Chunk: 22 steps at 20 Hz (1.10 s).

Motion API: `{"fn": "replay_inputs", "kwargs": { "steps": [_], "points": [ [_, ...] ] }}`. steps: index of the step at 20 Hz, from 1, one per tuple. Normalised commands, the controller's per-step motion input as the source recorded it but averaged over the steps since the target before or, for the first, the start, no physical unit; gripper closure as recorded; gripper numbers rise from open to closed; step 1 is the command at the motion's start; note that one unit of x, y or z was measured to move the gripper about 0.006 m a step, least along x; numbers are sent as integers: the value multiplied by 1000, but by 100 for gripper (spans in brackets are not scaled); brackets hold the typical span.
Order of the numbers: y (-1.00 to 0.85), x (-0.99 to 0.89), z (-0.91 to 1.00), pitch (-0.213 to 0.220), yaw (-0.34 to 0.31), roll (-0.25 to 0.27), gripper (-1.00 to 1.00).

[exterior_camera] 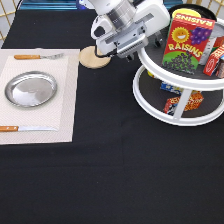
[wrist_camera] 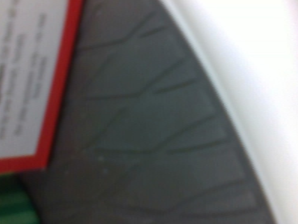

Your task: Pick up the bowl from the lazy Susan and put bowl on the plate

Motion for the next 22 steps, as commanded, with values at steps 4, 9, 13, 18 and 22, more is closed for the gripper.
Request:
{"fn": "replay_inputs", "kwargs": {
  "steps": [4, 9, 13, 18, 22],
  "points": [
    [-164, 624, 57, -8, 153, -8, -100],
    [-47, 633, 79, -43, 141, -13, -100],
    [-95, 424, 153, -68, 128, -2, -100],
    [-89, -86, 629, -46, 111, -74, -100],
    [52, -491, 751, -36, 59, -145, -100]
  ]
}}
